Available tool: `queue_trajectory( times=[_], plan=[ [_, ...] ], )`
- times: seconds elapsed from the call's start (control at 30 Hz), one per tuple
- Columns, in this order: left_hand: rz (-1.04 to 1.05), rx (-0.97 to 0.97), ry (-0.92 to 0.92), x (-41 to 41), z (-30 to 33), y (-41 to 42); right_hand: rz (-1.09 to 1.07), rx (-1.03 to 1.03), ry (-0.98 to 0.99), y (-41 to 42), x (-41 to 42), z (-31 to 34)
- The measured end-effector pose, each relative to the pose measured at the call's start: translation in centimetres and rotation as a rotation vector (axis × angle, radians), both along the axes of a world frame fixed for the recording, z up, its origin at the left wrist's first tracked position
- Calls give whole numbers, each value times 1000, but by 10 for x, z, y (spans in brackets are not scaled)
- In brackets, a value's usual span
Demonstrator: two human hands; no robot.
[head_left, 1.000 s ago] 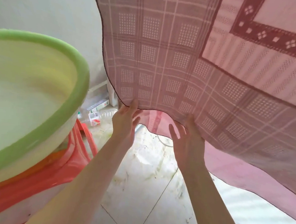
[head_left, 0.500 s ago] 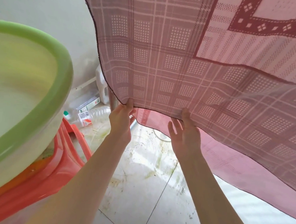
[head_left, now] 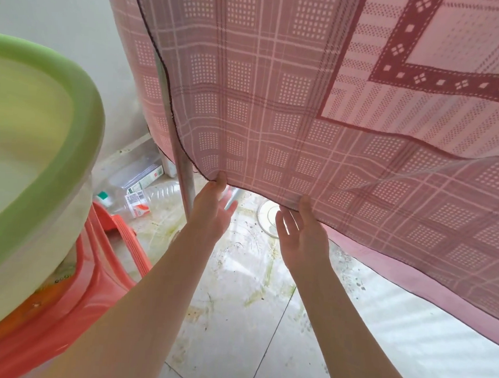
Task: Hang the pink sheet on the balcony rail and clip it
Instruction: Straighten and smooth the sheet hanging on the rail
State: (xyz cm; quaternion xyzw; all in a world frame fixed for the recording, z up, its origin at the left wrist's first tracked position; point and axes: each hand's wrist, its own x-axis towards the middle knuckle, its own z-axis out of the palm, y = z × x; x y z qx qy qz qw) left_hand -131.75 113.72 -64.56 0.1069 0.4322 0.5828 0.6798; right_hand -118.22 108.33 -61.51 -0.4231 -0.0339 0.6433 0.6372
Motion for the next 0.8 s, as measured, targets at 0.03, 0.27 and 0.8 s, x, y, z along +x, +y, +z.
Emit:
queue_trajectory(
  times=[0.03,0.27,0.8],
  plan=[
    [12,31,-46,1,0,0,-2,0,5,0,0,0],
    [53,21,-44,10,1,-21,58,-1,-112,-10,-4,-12],
    [-29,-15,143,-8,1,-40,97,54,257,3,-29,-21]
  ],
)
